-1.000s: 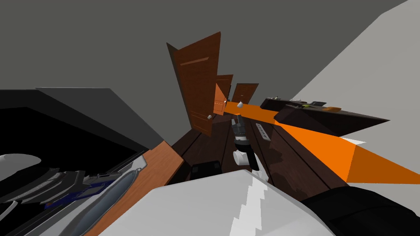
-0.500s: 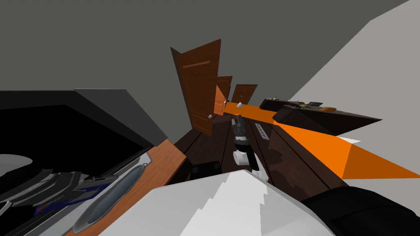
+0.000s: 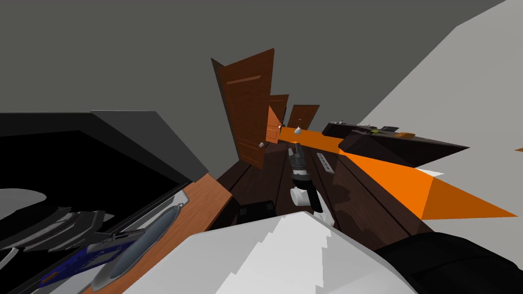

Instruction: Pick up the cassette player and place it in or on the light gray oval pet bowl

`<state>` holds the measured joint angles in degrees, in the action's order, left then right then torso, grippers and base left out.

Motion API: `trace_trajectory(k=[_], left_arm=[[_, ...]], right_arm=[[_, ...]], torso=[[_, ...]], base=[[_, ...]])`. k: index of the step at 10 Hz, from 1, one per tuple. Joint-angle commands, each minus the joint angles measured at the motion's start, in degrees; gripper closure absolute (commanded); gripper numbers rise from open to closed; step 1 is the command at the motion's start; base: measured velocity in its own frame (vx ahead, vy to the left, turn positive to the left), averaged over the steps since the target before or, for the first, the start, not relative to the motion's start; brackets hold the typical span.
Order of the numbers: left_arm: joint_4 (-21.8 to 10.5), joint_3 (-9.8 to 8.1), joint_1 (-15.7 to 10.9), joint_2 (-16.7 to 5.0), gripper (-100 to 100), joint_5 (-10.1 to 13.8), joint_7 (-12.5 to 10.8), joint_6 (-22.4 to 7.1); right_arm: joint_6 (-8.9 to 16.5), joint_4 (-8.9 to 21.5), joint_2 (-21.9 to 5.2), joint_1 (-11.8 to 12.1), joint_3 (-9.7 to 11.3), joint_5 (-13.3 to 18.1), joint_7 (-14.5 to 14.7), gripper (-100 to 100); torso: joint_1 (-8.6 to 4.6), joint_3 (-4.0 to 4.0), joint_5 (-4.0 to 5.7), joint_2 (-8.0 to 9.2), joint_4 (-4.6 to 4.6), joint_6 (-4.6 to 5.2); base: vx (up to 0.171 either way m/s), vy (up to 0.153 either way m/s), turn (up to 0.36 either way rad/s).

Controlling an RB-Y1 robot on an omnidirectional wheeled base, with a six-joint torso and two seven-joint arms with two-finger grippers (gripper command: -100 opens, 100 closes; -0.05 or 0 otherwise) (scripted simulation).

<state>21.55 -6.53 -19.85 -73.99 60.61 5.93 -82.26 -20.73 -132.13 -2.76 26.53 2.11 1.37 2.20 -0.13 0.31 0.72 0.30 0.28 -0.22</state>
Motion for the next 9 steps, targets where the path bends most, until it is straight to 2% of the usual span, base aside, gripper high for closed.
trace_trajectory(k=[1, 2, 3, 4, 5, 6, 7, 8, 9], left_arm=[[0.2, -0.88, -0.9, 0.8, -100, -2.2, -0.9, -0.6], [1.6, -3.03, -2.3, 2.0, -100, -4.1, -2.9, -2.3], [2.3, -3.03, -0.6, 2.0, -100, -4.6, -2.9, -2.3], [1.6, -3.03, -2.3, 2.0, -100, -5.8, -2.9, -2.3], [3.0, -5.19, -3.8, 3.2, -100, -7.9, -4.8, -4.0], [5.7, -5.19, -0.8, 3.2, -100, -8.0, -4.8, -4.0], [5.6, -5.19, -1.7, 3.2, -100, -9.3, -4.8, -4.0], [3.2, -5.19, -3.8, 3.2, -100, -9.3, -4.8, -4.0], [4.5, -7.34, -5.2, 4.3, -100, -11.9, -6.8, -5.8]], right_arm=[[0.0, 0.0, 0.0, 0.0, 0.0, 0.0, 0.0, 0], [0.0, 0.0, 0.0, 0.0, 0.0, 0.0, 0.0, 0], [0.0, 0.0, 0.0, 0.0, 0.0, 0.0, 0.0, 0], [0.0, 0.0, 0.0, 0.0, 0.0, 0.0, 0.0, 0], [0.0, 0.0, 0.0, 0.0, 0.0, 0.0, 0.0, 0], [0.0, 0.0, 0.0, 0.0, 0.0, 0.0, 0.0, 0], [0.0, 0.0, 0.0, 0.0, 0.0, 0.0, 0.0, 0], [0.0, 0.0, 0.0, 0.0, 0.0, 0.0, 0.0, 0], [0.0, 0.0, 0.0, 0.0, 0.0, 0.0, 0.0, 0]], torso=[[0.00, 0.00, 0.00, 0.00, 0.00, 0.00], [0.04, 0.07, -0.03, 0.09, 0.03, -0.06], [0.08, 0.13, -0.03, 0.22, 0.06, -0.04], [0.09, 0.13, -0.04, 0.20, 0.06, -0.07], [0.02, 0.05, -0.02, 0.04, 0.03, -0.07], [0.07, 0.06, -0.03, 0.09, 0.03, -0.03], [0.09, 0.07, -0.04, 0.09, 0.03, -0.06], [-0.01, 0.01, -0.02, -0.02, 0.01, -0.07], [-0.11, -0.05, 0.01, -0.12, -0.01, -0.07]], base=[[-0.088, 0.048, -0.069], [-0.114, 0.053, -0.087], [-0.101, 0.054, -0.040], [-0.040, 0.029, 0.013], [-0.069, 0.053, -0.093], [-0.075, 0.055, -0.065], [-0.033, 0.018, 0.007], [-0.003, -0.006, 0.016], [-0.063, 0.021, -0.084]])
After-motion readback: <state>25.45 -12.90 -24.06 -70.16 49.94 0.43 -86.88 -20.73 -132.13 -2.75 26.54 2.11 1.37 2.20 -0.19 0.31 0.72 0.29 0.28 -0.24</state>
